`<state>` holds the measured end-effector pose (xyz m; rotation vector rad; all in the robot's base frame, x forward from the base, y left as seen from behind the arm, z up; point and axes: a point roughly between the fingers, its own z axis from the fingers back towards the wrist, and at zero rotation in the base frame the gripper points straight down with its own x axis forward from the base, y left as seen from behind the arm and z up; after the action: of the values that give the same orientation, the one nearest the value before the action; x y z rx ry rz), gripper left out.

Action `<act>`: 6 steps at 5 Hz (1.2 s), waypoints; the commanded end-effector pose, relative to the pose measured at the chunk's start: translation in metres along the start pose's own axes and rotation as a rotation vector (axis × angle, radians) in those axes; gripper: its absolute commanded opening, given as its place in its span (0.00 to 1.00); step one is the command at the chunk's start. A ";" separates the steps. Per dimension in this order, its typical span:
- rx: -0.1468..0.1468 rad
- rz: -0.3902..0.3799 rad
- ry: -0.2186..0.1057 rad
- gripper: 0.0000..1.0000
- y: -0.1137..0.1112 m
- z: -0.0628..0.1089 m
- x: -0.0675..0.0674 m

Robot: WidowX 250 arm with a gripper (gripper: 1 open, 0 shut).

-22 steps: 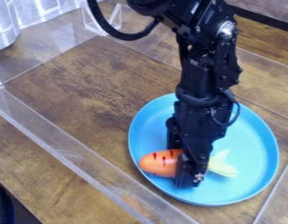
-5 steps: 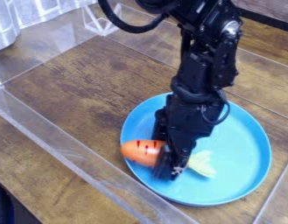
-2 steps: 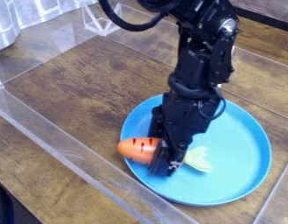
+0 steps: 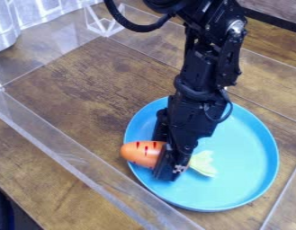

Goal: Remove the carrot from inside the blue tray and put it on the table

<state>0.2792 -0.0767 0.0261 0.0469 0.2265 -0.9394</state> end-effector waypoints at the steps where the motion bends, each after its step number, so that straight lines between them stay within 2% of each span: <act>1: 0.005 0.032 -0.013 0.00 0.012 0.004 -0.006; 6: -0.010 0.031 0.019 0.00 0.022 -0.006 -0.012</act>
<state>0.2857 -0.0651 0.0219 0.0478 0.2497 -0.9263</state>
